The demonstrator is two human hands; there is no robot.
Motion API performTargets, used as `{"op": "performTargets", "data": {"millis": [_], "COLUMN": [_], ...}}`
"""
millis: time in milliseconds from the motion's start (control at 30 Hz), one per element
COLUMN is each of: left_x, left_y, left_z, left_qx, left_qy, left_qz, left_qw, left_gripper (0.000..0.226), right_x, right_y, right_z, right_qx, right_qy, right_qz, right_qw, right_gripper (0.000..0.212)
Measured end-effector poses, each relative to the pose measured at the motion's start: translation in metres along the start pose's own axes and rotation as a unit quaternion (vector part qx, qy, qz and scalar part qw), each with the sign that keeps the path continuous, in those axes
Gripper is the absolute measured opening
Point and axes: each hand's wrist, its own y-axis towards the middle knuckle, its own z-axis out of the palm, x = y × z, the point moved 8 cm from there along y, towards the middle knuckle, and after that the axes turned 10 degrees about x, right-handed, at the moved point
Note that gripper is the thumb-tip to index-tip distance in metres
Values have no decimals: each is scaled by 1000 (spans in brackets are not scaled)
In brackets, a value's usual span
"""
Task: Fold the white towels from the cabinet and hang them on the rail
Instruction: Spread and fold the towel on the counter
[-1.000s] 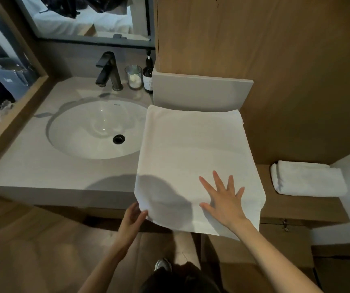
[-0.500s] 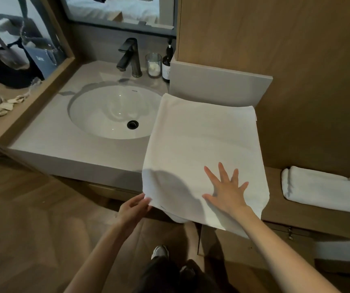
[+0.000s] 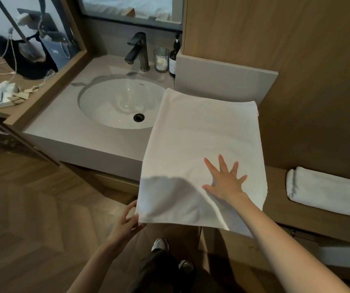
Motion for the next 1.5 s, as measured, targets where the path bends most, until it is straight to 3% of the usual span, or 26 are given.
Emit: {"op": "performTargets", "data": {"millis": [133,233,367,467,533,600,667,733,900,1000,1167,1333,1400,1500], "left_x": [-6,-10,-14,-31,-58,-93,-117,-127,-120,-121,-131,-129,-129,-113], "left_y": [-4,-7,-4,-2,1,7,24,50,110,121,115,92,80,71], "left_z": [9,10,6,10,25,55,94,125,129,109,88,55,46,22], "left_qx": [17,7,-68,-147,-181,-181,-116,-44,0,-21,-28,-57,-103,-201], "left_qy": [58,136,222,276,357,460,569,650,770,784,762,694,617,413], "left_qz": [9,27,62,90,154,261,340,353,215,226,270,303,309,230], "left_qw": [998,990,971,946,903,829,740,671,600,577,588,650,717,858], "left_gripper": [36,55,12,11,23,37,52,66,87,92,90,80,63,47], "right_x": [1,1,0,0,-2,-5,-9,-13,-49,-85,-113,-121,-128,-140], "right_y": [-2,-3,-3,-3,-5,-8,-11,-13,-9,-7,-22,-34,-39,-46], "right_z": [-1,-2,-1,-2,-3,-2,-1,-1,1,2,2,12,16,30], "right_qx": [1,4,5,-8,-21,-40,-60,-78,-104,-98,-103,-94,-132,-184], "right_qy": [0,2,0,-29,-36,-47,-63,-78,-92,-69,101,258,319,434], "right_qz": [-4,-6,-10,-13,-22,-32,-46,-63,-84,-62,-100,-84,-67,-39], "right_qw": [1000,1000,1000,999,999,998,995,992,987,991,985,958,936,881], "right_gripper": [89,90,91,88,80,76,75,75,88,97,91,81,74,73]}}
